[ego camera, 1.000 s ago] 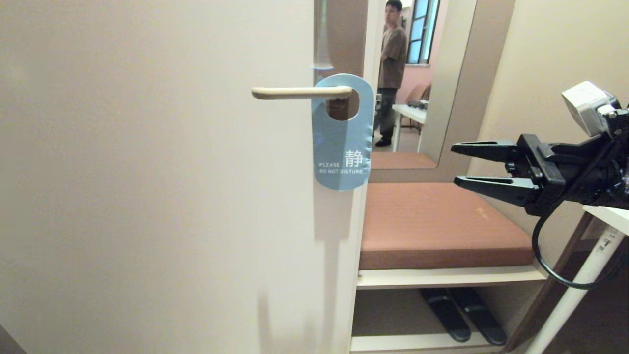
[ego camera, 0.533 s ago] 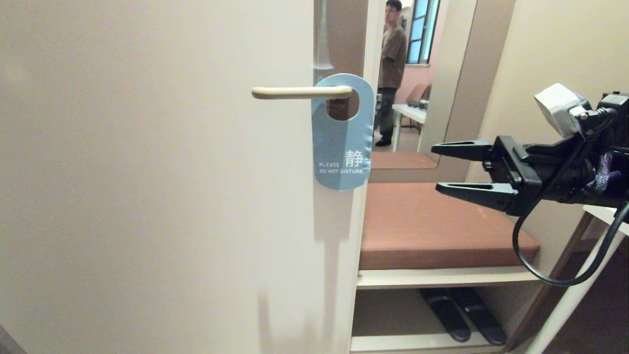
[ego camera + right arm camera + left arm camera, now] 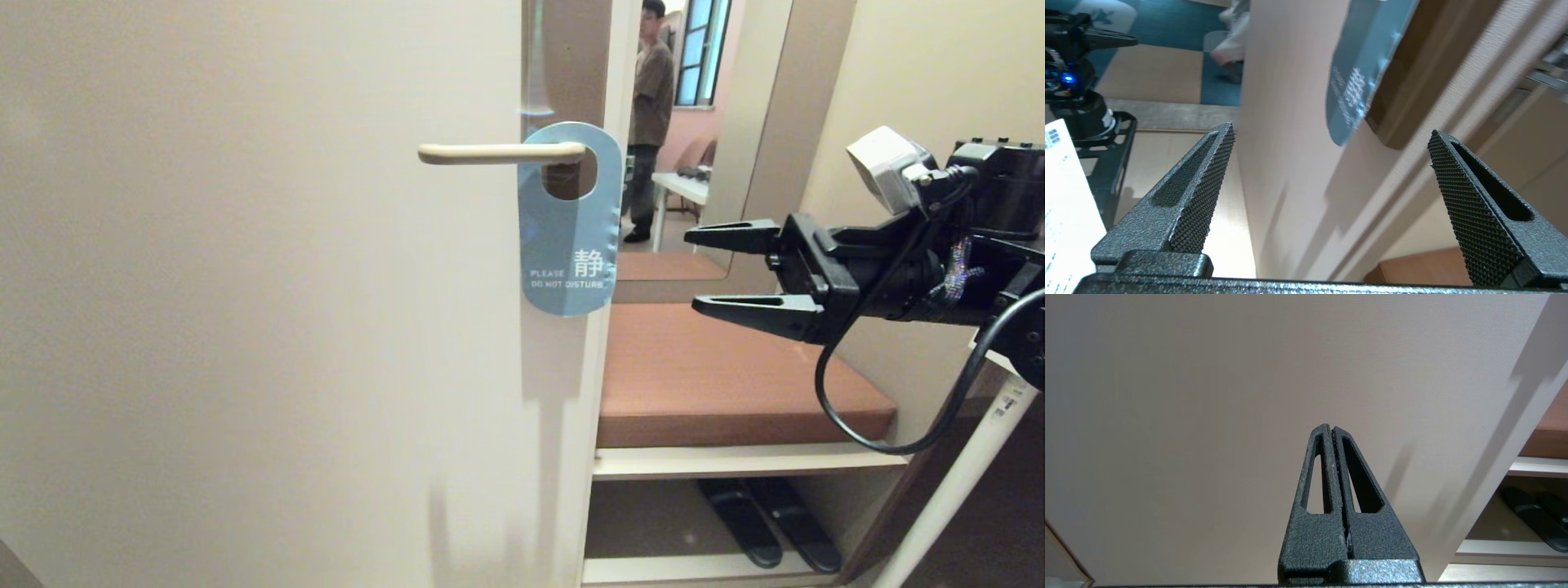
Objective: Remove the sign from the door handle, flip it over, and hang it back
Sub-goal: Take down the sign
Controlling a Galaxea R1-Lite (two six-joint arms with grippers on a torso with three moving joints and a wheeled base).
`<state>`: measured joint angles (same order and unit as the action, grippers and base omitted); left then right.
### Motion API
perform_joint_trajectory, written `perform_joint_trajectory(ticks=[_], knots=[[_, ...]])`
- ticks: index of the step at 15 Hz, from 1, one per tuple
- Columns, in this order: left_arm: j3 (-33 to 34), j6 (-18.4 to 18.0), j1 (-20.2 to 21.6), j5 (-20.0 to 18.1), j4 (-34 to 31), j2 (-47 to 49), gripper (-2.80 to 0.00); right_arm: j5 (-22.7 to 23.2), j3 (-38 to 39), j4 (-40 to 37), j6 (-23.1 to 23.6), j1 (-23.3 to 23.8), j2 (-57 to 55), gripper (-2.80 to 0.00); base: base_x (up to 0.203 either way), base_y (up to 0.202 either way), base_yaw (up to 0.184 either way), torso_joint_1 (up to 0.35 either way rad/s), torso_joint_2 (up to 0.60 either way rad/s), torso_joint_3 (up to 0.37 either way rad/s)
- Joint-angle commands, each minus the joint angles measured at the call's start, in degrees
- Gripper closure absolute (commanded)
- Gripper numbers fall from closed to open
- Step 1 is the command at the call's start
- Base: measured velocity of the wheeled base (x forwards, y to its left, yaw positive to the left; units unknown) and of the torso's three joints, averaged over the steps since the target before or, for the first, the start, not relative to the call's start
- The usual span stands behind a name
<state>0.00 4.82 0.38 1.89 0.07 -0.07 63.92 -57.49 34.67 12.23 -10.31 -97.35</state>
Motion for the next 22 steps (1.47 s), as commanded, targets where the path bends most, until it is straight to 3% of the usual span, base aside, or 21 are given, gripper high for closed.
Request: perform_joint_trajectory(ticks=[1, 7, 22], knots=[[0.0, 0.08, 0.04, 0.04, 0.01, 0.07, 0.0, 0.33, -0.3, 0.22, 0.07, -1.05, -0.86, -2.8, 0.0, 0.0, 0.0, 0.0, 0.0, 0.0], [0.0, 0.06, 0.04, 0.04, 0.01, 0.07, 0.0, -0.23, -4.54, 0.22, 0.07, -5.17, -4.56, -2.8, 0.0, 0.0, 0.0, 0.0, 0.0, 0.0], [0.0, 0.02, 0.06, 0.04, 0.01, 0.07, 0.0, -3.52, -9.05, 0.22, 0.07, -7.95, -8.68, -2.8, 0.0, 0.0, 0.0, 0.0, 0.0, 0.0]])
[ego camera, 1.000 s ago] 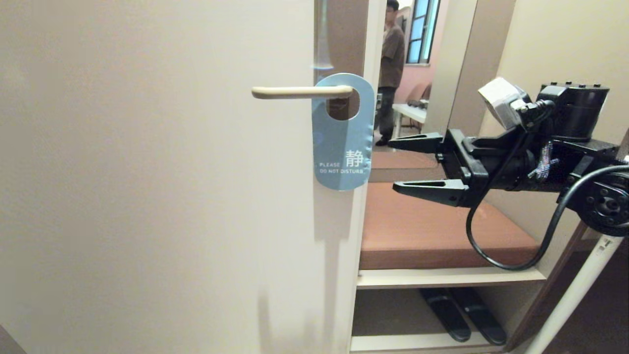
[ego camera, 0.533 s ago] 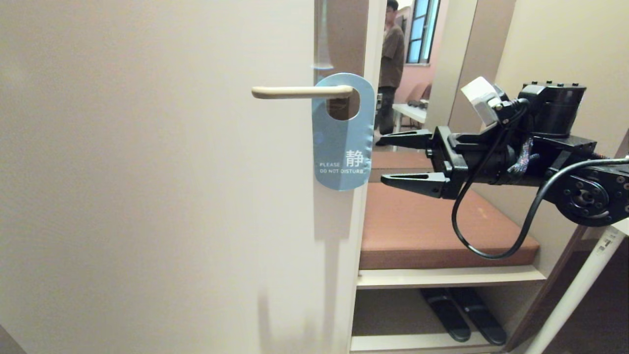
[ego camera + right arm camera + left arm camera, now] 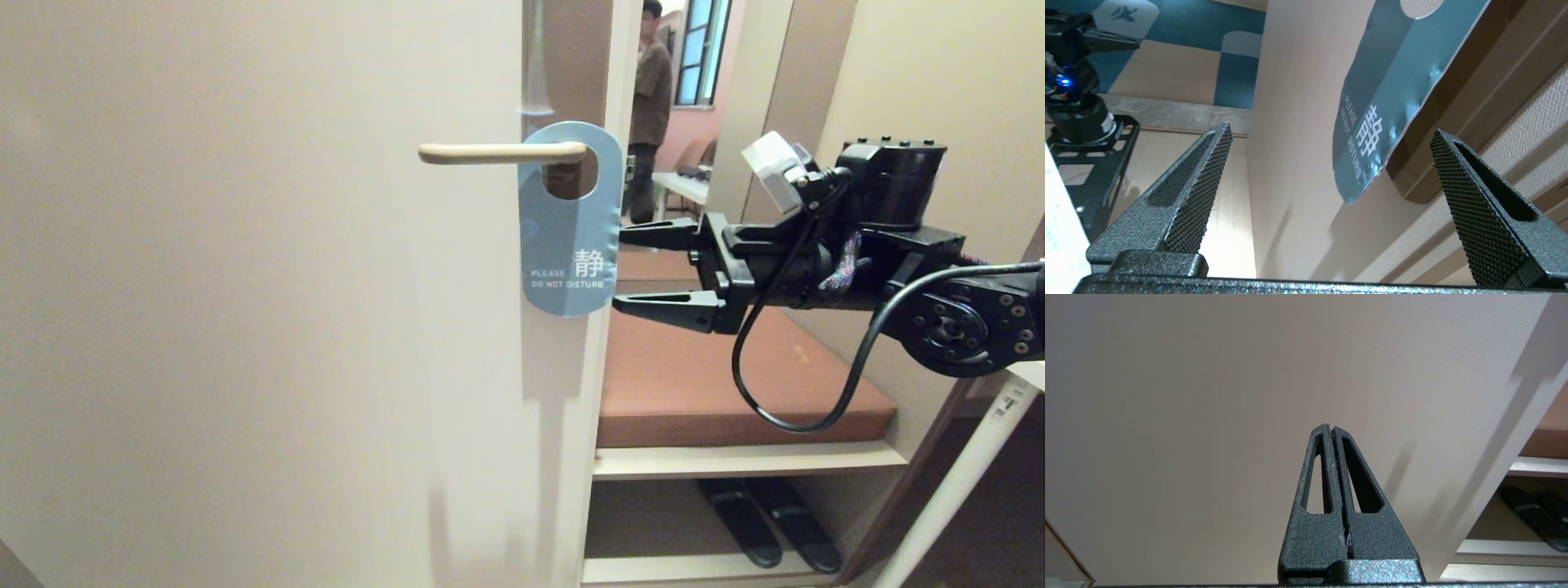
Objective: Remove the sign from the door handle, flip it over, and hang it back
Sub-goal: Take down the sign
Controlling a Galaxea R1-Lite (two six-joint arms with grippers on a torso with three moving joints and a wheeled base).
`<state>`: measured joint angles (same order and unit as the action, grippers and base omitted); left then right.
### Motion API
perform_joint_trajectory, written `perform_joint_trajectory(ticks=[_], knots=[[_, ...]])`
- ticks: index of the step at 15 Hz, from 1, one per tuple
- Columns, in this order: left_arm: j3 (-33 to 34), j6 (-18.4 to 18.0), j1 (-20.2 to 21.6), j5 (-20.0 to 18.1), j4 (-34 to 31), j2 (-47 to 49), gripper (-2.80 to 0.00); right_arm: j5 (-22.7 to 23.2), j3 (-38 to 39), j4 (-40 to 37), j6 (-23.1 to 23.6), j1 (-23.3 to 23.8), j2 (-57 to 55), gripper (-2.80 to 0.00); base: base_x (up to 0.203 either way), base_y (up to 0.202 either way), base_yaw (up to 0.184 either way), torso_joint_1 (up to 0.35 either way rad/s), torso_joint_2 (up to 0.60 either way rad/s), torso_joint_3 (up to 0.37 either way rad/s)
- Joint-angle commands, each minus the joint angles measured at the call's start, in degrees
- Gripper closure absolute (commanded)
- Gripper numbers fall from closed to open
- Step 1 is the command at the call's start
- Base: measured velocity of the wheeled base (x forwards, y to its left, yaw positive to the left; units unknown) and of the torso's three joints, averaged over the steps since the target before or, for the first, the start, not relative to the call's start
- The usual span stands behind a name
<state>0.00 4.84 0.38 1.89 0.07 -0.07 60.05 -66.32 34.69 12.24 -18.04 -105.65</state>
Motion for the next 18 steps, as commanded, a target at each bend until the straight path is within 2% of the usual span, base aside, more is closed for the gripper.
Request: perform_joint_trajectory(ticks=[1, 18], knots=[[0.0, 0.07, 0.06, 0.04, 0.01, 0.07, 0.0, -0.06, -0.72, 0.2, 0.15, -0.31, -0.69, -2.8, 0.0, 0.0, 0.0, 0.0, 0.0, 0.0], [0.0, 0.01, 0.05, 0.04, 0.01, 0.07, 0.0, -1.16, -7.15, 0.2, -0.37, -3.84, -4.72, -2.8, 0.0, 0.0, 0.0, 0.0, 0.0, 0.0]])
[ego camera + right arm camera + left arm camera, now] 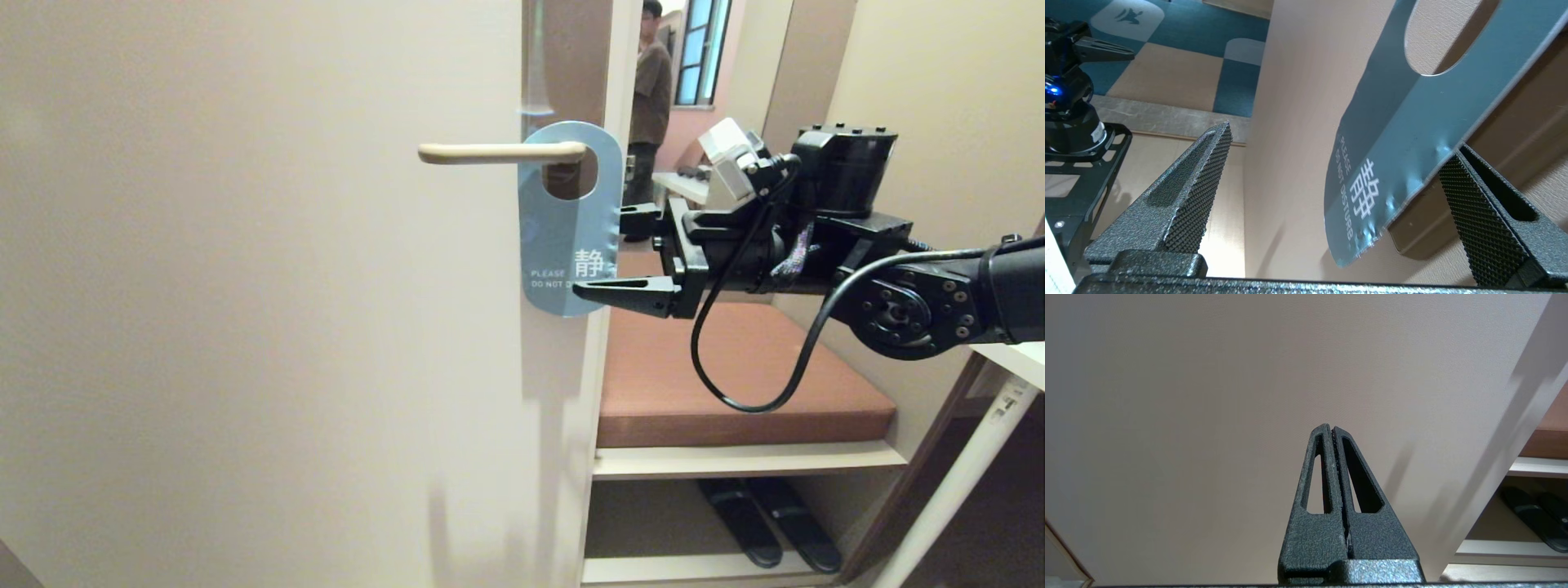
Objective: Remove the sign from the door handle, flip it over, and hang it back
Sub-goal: Take down the sign
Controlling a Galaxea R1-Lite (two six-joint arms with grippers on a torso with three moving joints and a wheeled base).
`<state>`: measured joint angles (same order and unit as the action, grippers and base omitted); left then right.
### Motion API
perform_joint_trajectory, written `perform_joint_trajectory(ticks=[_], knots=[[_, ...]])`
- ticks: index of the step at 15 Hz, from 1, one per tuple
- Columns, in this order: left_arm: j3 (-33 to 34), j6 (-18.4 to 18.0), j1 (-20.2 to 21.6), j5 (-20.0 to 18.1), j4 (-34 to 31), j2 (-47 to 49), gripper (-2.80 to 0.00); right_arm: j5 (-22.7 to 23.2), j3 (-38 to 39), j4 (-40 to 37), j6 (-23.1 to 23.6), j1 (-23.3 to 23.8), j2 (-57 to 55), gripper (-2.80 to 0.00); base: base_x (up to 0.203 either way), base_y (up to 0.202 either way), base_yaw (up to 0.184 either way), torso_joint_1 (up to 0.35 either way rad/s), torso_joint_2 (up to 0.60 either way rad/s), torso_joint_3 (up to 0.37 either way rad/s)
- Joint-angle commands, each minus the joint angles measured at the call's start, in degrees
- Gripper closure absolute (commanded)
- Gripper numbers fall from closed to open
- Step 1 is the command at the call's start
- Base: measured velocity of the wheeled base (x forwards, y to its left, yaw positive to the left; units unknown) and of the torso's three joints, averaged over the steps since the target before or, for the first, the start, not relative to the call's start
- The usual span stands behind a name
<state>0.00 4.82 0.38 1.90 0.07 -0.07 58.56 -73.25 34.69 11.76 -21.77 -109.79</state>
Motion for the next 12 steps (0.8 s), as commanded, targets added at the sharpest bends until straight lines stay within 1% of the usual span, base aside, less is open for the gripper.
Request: perform_joint_trajectory(ticks=[1, 5, 7, 12], knots=[[0.0, 0.02, -0.03, 0.03, 0.02, 0.07, 0.0, 0.32, -0.37, 0.2, 0.1, -0.11, -0.99, -2.8, 0.0, 0.0, 0.0, 0.0, 0.0, 0.0], [0.0, 0.11, 0.02, 0.03, 0.02, 0.07, 0.0, 0.32, -3.39, 0.11, -0.22, -0.19, -2.84, -2.8, 0.0, 0.0, 0.0, 0.0, 0.0, 0.0], [0.0, 0.02, 0.05, 0.03, 0.02, 0.07, 0.0, 0.32, -4.97, 0.11, -1.28, -0.46, -3.85, -2.8, 0.0, 0.0, 0.0, 0.0, 0.0, 0.0], [0.0, 0.03, 0.06, 0.03, 0.02, 0.07, 0.0, 0.32, -5.32, 0.2, -1.48, -1.12, -5.66, -2.8, 0.0, 0.0, 0.0, 0.0, 0.0, 0.0]])
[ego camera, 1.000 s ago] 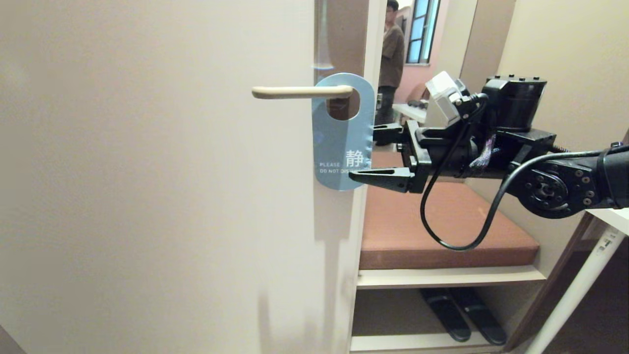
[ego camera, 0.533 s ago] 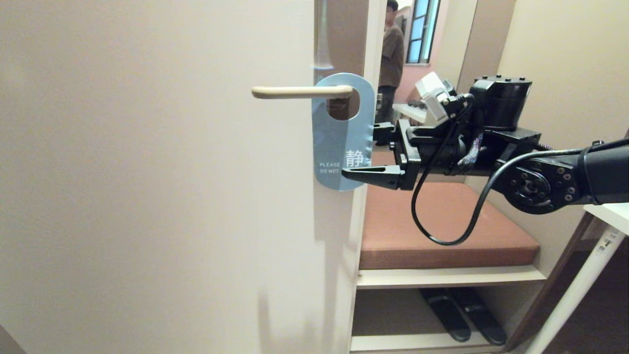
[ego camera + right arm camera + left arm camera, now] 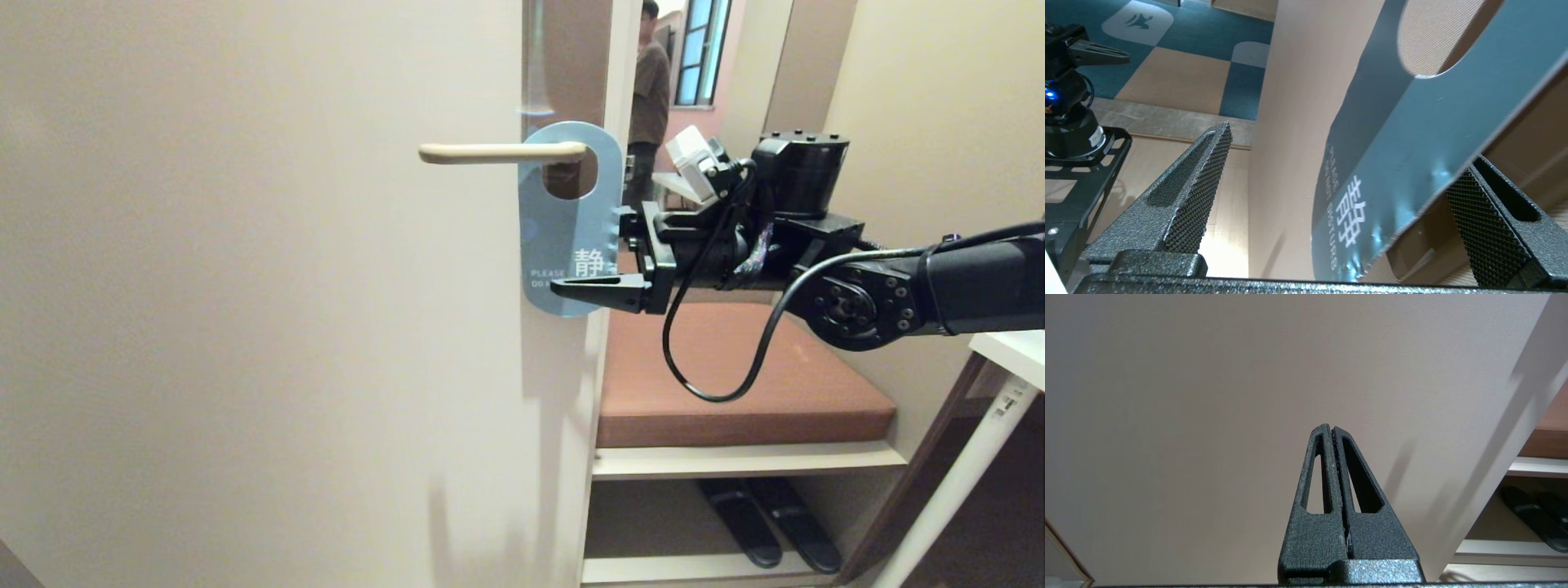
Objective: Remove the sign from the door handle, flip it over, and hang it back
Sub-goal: Take down the sign
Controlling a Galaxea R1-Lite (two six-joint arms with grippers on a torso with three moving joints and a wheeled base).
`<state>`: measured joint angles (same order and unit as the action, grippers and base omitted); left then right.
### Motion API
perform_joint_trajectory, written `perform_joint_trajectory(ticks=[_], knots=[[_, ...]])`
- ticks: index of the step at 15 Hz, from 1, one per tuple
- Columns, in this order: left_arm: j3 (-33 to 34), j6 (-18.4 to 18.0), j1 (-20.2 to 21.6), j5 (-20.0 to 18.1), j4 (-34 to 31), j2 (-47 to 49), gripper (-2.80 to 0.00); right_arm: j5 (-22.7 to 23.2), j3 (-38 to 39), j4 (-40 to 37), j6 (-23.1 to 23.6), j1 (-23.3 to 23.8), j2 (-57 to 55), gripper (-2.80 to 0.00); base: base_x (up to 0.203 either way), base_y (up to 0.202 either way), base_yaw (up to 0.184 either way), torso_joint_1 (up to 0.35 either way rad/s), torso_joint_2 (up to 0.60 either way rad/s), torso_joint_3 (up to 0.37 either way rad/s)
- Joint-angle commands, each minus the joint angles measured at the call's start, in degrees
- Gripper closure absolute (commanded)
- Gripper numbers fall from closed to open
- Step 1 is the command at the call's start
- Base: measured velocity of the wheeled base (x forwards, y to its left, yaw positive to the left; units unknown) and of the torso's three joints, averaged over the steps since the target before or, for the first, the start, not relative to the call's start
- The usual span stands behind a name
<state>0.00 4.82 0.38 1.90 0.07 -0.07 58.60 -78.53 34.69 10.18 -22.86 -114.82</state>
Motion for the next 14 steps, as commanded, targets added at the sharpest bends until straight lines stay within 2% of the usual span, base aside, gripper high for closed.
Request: perform_joint_trajectory(ticks=[1, 14], knots=[[0.0, 0.07, 0.06, 0.03, 0.01, 0.07, 0.0, 0.29, -0.13, 0.2, 0.1, -0.38, -0.8, -2.8, 0.0, 0.0, 0.0, 0.0, 0.0, 0.0], [0.0, 0.02, 0.05, 0.03, 0.01, 0.07, 0.0, 0.29, -2.44, 0.26, 0.16, -1.22, -2.24, -2.8, 0.0, 0.0, 0.0, 0.0, 0.0, 0.0]])
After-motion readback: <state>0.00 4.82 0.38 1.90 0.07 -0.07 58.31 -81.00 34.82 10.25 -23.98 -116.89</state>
